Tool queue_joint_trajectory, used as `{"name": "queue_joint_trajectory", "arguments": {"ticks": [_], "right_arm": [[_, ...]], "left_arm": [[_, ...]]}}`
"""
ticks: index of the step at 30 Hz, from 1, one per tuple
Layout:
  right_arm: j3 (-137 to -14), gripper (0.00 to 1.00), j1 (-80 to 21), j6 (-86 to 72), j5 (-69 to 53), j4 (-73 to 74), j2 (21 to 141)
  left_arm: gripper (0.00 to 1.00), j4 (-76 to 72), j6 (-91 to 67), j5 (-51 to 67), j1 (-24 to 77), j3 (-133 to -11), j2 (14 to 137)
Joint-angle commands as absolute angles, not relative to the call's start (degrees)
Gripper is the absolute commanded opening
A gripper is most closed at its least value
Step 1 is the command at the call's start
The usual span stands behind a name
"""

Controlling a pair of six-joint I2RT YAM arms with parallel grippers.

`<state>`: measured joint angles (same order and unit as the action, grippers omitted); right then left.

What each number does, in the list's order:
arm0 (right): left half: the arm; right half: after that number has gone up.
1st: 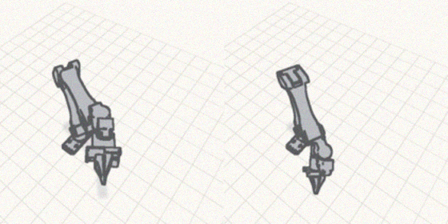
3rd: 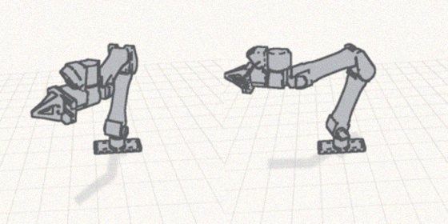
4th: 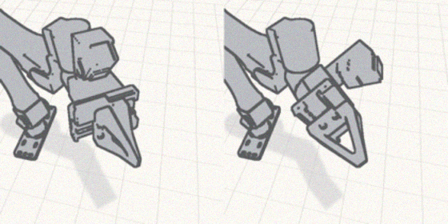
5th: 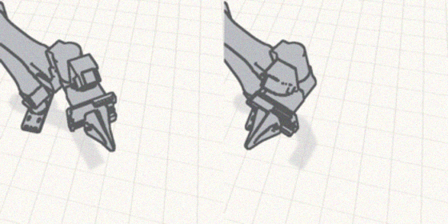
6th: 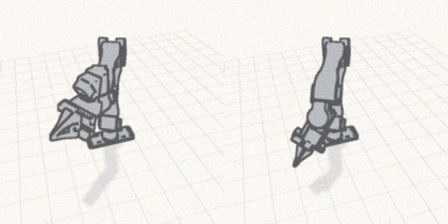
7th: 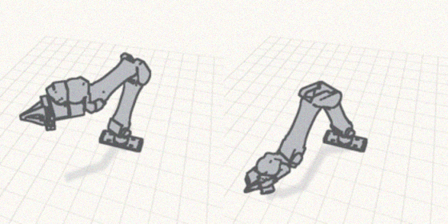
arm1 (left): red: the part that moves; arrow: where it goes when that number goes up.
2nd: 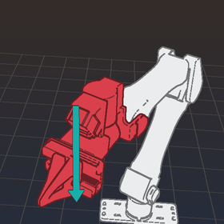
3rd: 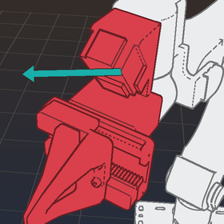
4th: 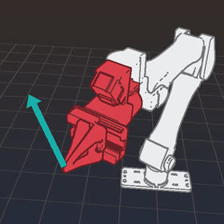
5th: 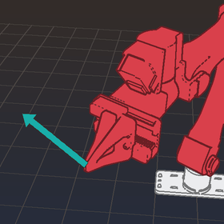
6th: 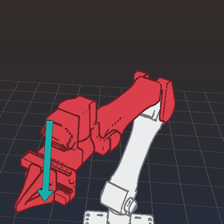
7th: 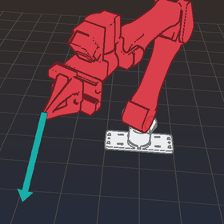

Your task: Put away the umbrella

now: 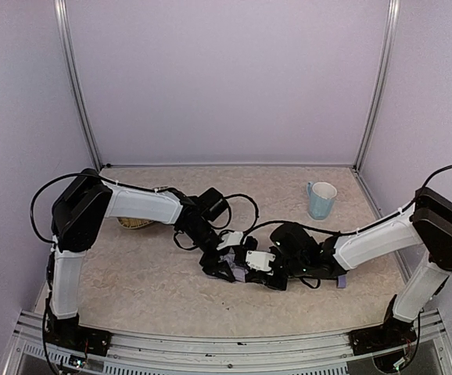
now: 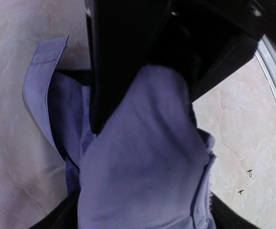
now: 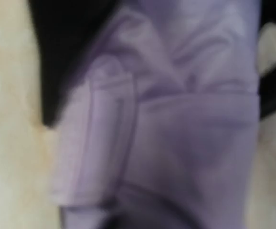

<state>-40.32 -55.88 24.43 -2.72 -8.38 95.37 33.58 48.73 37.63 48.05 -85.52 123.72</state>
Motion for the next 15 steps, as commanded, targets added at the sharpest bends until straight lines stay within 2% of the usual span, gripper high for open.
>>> {"name": "queue_joint_trajectory", "arguments": {"ticks": [1, 2, 9, 15], "right_arm": [[-41.12, 0.12, -56.69, 27.86, -2.81, -4.25, 96.12], [-41.32, 0.09, -56.71, 28.45, -2.94, -3.35, 96.26], [-42.53, 0.00, -56.70, 32.85, -5.56, 2.81, 97.69], [-45.31, 0.00, -55.89, 33.42, -15.51, 8.53, 97.97]], "left_arm": [[0.96, 25.92, 42.60, 34.02, 47.31, -74.76, 121.79], [0.98, 19.28, 40.90, 34.17, 46.95, -71.75, 119.24], [0.99, -23.82, 34.19, 31.53, 46.27, -46.50, 101.17], [0.99, -44.60, 33.71, 22.67, 51.08, -31.48, 95.88]]}}
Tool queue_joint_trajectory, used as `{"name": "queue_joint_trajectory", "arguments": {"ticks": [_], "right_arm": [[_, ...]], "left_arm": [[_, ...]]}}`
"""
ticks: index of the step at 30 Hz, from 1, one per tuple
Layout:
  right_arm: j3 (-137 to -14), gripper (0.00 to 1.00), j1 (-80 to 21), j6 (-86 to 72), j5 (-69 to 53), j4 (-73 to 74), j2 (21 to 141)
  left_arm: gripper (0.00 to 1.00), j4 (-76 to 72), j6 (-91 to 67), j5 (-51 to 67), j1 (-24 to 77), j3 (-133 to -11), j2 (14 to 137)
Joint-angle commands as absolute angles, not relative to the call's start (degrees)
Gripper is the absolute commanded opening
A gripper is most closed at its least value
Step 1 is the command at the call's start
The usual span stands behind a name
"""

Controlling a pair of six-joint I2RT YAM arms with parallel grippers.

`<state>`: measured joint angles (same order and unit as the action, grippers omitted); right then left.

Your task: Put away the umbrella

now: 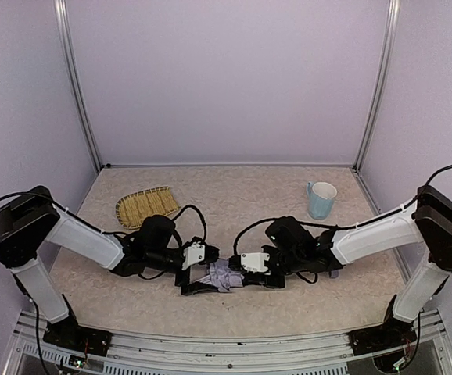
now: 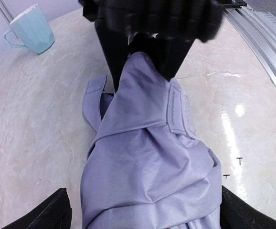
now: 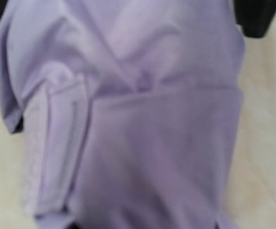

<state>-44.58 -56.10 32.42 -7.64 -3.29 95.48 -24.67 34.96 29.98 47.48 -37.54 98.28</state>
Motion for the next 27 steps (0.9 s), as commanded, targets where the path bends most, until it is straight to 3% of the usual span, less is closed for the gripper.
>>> {"name": "queue_joint_trajectory", "arguments": {"ticks": [1, 6, 11, 18, 20, 22, 24, 25, 27], "right_arm": [[-45.80, 0.00, -55.63, 33.32, -15.66, 9.38, 98.40], [-46.24, 0.00, -55.31, 35.27, -13.88, 11.03, 100.47], [-46.29, 0.00, -55.40, 36.25, -11.19, 9.76, 101.63], [-43.86, 0.02, -55.38, 36.77, -12.19, 6.04, 98.16], [-43.97, 0.02, -55.44, 36.71, -13.14, 5.30, 97.84], [-44.25, 0.02, -55.58, 36.73, -14.09, 4.26, 97.70], [-44.38, 0.02, -55.72, 37.21, -14.62, 3.43, 97.46], [-44.31, 0.02, -55.78, 37.54, -14.54, 3.03, 97.28], [-43.81, 0.01, -55.77, 38.32, -14.19, 2.63, 96.71]], "left_arm": [[0.99, -47.27, 34.33, 20.50, 52.29, -29.42, 95.52], [0.99, -56.42, 35.53, 12.88, 55.50, -26.79, 99.37], [0.98, -57.60, 34.83, 14.82, 55.55, -29.64, 105.07], [0.76, -50.38, 36.34, 17.70, 54.42, -31.65, 106.82], [0.75, -49.26, 36.40, 17.45, 54.27, -32.50, 107.73], [0.76, -50.02, 35.97, 17.31, 54.31, -33.24, 108.73], [0.88, -56.86, 33.97, 16.25, 54.21, -32.48, 109.56], [0.95, -63.36, 31.36, 15.24, 53.72, -30.22, 109.95], [0.99, -79.95, 22.79, 18.55, 50.01, -25.58, 110.94]]}}
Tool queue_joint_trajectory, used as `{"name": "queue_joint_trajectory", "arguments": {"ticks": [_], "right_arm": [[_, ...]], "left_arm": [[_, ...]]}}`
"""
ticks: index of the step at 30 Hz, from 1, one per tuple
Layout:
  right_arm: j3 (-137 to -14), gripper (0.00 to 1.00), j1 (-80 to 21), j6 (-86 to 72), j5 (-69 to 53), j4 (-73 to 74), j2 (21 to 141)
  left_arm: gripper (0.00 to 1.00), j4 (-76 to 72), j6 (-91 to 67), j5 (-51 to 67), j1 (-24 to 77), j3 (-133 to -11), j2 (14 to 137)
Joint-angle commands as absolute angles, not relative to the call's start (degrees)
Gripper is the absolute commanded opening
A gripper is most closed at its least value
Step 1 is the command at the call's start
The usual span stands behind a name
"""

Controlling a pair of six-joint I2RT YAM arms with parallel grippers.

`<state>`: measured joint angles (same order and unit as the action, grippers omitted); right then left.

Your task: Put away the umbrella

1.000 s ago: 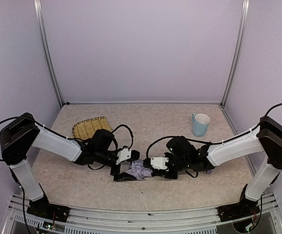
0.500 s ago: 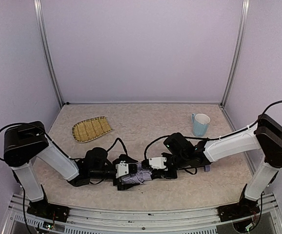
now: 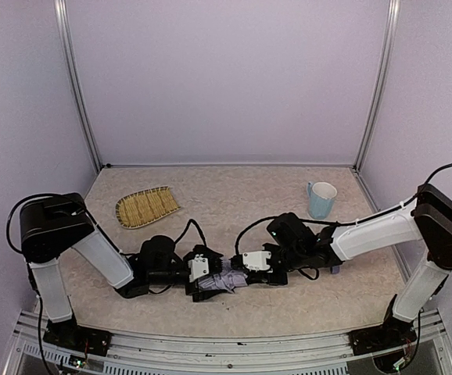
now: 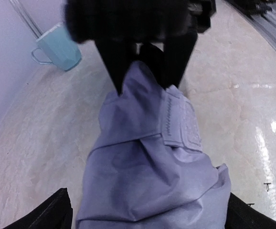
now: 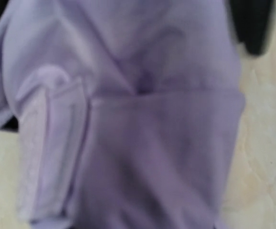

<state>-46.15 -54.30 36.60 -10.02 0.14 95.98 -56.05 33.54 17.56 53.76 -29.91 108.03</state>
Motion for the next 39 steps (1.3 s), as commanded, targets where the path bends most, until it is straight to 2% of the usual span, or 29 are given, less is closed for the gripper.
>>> {"name": "queue_joint_trajectory", "arguments": {"ticks": [1, 3, 5, 10, 15, 20, 24, 28, 32, 36, 39], "right_arm": [[-43.42, 0.01, -55.71, 38.73, -14.11, 2.15, 96.42], [-43.01, 0.00, -55.59, 39.09, -14.12, 1.61, 95.95], [-43.26, 0.00, -55.36, 39.11, -14.63, 1.33, 95.88], [-44.24, 0.00, -54.69, 38.87, -15.46, 1.01, 96.30], [-45.24, 0.00, -54.28, 39.91, -15.84, 0.76, 97.66], [-46.60, 0.00, -54.05, 40.27, -14.72, 1.06, 100.42], [-47.81, 0.00, -54.01, 39.43, -14.84, 0.62, 101.50], [-48.00, 0.00, -53.83, 39.20, -14.90, -0.07, 101.25], [-48.35, 0.00, -53.74, 38.67, -15.46, -0.84, 101.25], [-49.36, 0.00, -53.26, 36.82, -15.99, -2.00, 101.10], [-49.23, 0.00, -52.96, 35.64, -15.86, -2.09, 100.76]], "left_arm": [[0.99, -87.06, 17.22, 22.68, 47.53, -24.24, 111.71], [0.99, -95.54, 12.10, 30.33, 44.41, -23.08, 113.51], [0.99, -96.96, 13.05, 32.85, 44.47, -23.08, 114.23], [0.99, -89.27, 18.70, 34.04, 46.66, -24.72, 113.21], [0.99, -72.05, 23.13, 42.19, 44.06, -31.77, 116.96], [0.94, -77.40, 19.23, 44.92, 43.84, -32.56, 121.25], [0.91, -67.97, 24.81, 40.66, 46.21, -36.27, 123.25], [0.72, -67.13, 24.90, 39.19, 45.86, -37.81, 124.78], [0.60, -63.60, 26.82, 39.66, 45.77, -38.75, 125.02], [0.39, -64.85, 25.43, 35.97, 45.88, -38.71, 125.20], [0.14, -70.37, 23.61, 33.03, 45.73, -36.66, 124.30]]}}
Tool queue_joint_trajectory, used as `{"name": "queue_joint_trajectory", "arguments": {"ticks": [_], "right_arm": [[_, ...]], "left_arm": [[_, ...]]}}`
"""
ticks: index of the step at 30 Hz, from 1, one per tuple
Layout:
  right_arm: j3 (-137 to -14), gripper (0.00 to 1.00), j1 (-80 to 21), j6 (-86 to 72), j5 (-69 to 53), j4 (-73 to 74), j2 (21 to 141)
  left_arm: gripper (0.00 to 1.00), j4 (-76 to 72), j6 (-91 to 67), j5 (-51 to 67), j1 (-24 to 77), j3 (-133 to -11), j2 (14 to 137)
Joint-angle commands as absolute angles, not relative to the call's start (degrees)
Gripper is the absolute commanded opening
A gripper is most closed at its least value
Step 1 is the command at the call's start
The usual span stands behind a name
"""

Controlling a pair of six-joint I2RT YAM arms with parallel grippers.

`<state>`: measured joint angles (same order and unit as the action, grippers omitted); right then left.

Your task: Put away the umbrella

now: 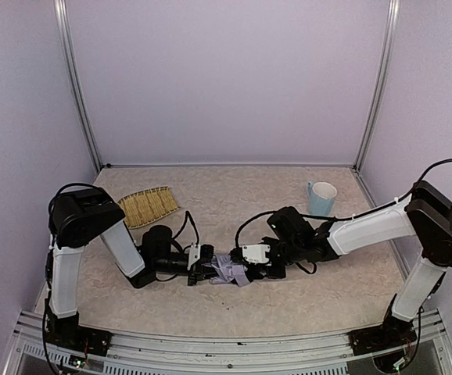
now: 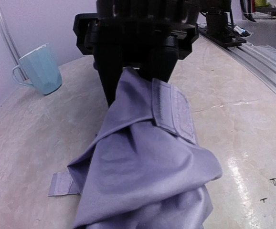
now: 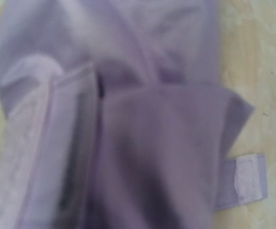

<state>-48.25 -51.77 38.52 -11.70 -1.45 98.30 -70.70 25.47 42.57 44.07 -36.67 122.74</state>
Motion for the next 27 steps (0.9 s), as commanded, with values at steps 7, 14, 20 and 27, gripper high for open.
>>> {"name": "queue_joint_trajectory", "arguments": {"ticks": [7, 14, 20, 27], "right_arm": [[-49.34, 0.00, -52.02, 30.80, -14.09, -4.02, 100.09], [-50.86, 0.00, -49.68, 26.08, -11.19, -7.58, 102.19], [-50.96, 0.00, -49.73, 27.38, -15.40, -9.76, 101.79], [-52.09, 0.00, -49.72, 28.00, -19.49, -12.94, 101.73]], "left_arm": [[0.74, -75.08, 21.51, 30.80, 46.19, -35.51, 124.63], [0.93, -87.08, 17.96, 31.99, 45.74, -33.50, 127.23], [0.91, -77.86, 16.94, 36.11, 44.74, -39.78, 129.41], [0.79, -71.10, 20.10, 42.75, 44.73, -43.10, 129.48]]}}
